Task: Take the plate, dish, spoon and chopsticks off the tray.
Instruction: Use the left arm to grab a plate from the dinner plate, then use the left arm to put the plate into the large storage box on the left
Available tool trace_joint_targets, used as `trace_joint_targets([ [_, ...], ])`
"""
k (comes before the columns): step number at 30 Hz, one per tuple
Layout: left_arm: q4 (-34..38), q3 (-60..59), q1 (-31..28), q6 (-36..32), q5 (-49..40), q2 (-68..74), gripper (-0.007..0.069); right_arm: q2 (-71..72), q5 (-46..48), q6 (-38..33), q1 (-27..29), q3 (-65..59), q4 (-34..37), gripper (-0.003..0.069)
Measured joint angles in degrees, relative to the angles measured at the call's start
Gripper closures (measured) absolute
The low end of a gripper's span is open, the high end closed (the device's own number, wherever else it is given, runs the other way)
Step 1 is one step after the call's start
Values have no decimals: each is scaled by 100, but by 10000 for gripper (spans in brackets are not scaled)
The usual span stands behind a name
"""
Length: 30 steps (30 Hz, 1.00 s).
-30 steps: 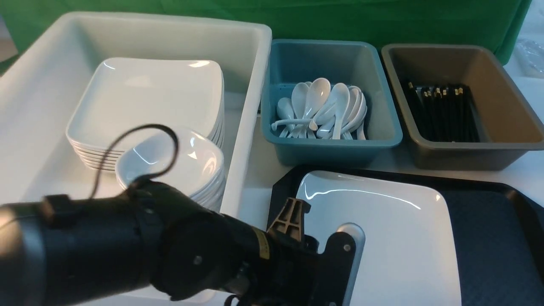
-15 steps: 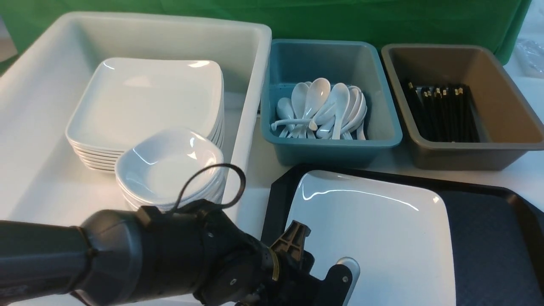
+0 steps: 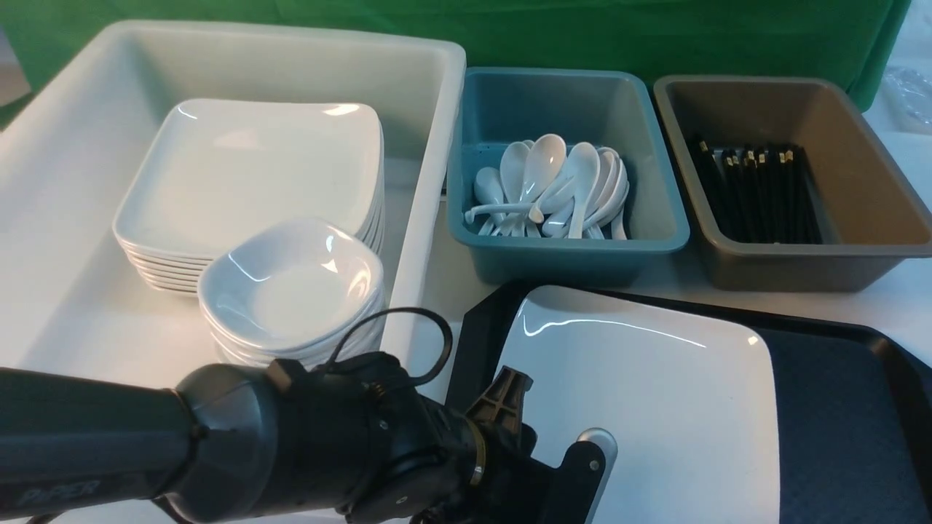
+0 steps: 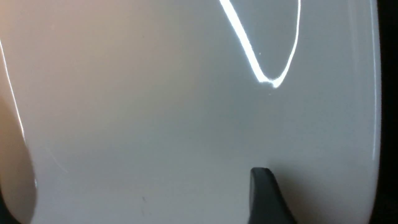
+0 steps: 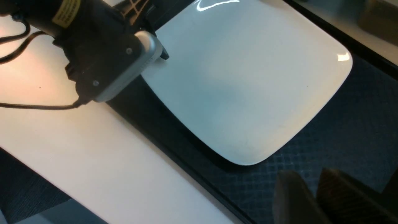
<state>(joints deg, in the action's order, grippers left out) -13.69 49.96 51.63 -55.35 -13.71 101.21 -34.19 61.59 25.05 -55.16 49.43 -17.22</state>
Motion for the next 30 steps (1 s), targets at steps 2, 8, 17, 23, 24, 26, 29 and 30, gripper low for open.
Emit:
trace_joint_targets([
  [2, -118, 0, 9, 40, 60, 13, 450, 0, 0, 0, 0, 0, 0, 487],
  [8, -194, -5, 136, 148, 69, -88, 484, 0, 0, 0, 0, 0, -7, 480],
  [17, 148, 200, 741, 1030, -700, -1700, 592, 0, 0, 95, 0, 143, -544, 477],
  [23, 401, 512, 786, 1086, -1149, -2439, 591, 0, 0, 153, 0, 372, -826, 477],
  [24, 414, 568, 786, 1078, -1186, -2606, 591, 0, 0, 219, 0, 449, -962, 477],
  [26, 526, 579, 786, 977, -1240, -2771, 591, 0, 6, 318, 0, 552, -1132, 477],
  [29, 743, 579, 786, 753, -1343, -2957, 591, 0, 0, 482, 0, 675, -1338, 477],
  [30, 784, 579, 790, 710, -1397, -3063, 591, 0, 0, 592, 0, 726, -1439, 477],
])
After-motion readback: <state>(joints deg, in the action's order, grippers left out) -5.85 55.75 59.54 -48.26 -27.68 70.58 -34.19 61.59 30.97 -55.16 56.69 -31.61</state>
